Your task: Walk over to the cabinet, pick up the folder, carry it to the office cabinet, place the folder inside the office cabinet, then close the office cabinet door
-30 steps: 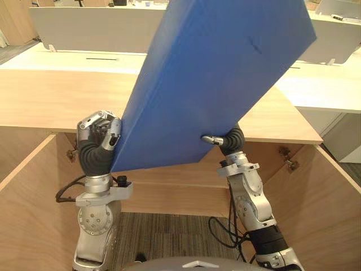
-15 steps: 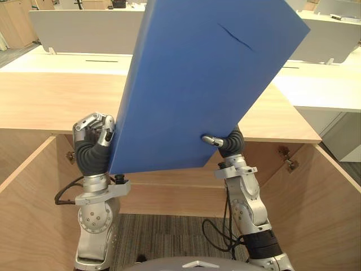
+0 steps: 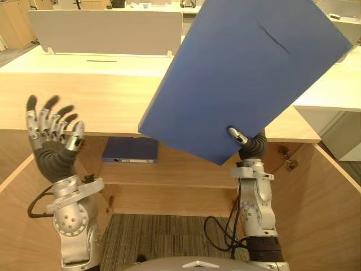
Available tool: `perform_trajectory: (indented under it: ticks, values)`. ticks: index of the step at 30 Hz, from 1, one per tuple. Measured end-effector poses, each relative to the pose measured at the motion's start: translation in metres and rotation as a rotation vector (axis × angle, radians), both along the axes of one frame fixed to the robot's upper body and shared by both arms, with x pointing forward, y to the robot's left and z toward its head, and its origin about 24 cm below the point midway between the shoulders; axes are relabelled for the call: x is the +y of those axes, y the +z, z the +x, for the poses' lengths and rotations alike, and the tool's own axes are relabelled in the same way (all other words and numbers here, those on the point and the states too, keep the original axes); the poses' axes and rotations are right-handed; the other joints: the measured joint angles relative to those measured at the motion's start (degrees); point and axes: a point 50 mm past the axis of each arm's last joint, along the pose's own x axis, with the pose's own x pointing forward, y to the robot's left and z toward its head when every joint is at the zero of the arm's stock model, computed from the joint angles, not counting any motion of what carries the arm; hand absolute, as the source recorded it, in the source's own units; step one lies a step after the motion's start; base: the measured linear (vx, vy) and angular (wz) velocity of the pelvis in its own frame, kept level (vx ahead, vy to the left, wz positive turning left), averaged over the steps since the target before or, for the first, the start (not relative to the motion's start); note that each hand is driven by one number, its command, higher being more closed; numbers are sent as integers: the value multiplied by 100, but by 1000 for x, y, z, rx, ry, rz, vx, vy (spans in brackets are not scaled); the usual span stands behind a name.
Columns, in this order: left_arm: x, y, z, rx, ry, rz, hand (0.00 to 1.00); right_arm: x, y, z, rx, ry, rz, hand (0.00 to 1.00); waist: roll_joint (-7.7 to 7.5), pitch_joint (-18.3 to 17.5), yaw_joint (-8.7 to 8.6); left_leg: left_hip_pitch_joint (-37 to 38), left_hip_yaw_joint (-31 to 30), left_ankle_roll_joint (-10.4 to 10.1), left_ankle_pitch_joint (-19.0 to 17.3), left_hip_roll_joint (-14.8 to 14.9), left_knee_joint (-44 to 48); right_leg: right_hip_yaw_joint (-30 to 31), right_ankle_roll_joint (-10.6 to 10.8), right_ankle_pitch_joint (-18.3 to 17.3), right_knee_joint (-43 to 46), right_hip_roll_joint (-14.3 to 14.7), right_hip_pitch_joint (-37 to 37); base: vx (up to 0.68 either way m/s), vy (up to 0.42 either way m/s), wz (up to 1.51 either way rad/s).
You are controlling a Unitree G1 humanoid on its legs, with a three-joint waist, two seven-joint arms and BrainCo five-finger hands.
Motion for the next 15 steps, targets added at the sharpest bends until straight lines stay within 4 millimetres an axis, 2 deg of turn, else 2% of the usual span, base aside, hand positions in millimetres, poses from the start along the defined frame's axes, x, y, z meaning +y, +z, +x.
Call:
perform_trajectory:
  ticks: [5,10,13,14,15]
  values:
    - [17,-17,-6,60,83,-74,0,-7,0,-1,0,-38,17,100,6,4,44,-14,-18,-1,-1,0,0,-20,2,-2,-9,0,5,0,0,0]
    - [32,-44,-10,179,168,-119,0,-11,-1,-1,10,-75,20,100,19,20,47,-33,-39,-1,-1,-2,0,-48,10,-10,-12,-3,3,0,0,1]
    - [39,-68,-8,303,195,-142,0,-17,-3,-4,21,-101,16,100,31,30,44,-75,-115,-2,0,-7,0,-140,11,-27,-12,-9,3,6,2,12]
    - [41,-84,-9,386,210,-152,0,-20,-7,-6,40,-118,18,100,28,33,51,-87,-144,-3,1,-9,0,-162,10,-39,-9,-10,4,22,8,12]
    - [43,-92,-10,423,218,-161,0,-20,-9,-8,49,-123,19,100,28,34,55,-87,-145,-3,1,-8,0,-163,9,-43,-9,-10,4,29,9,6]
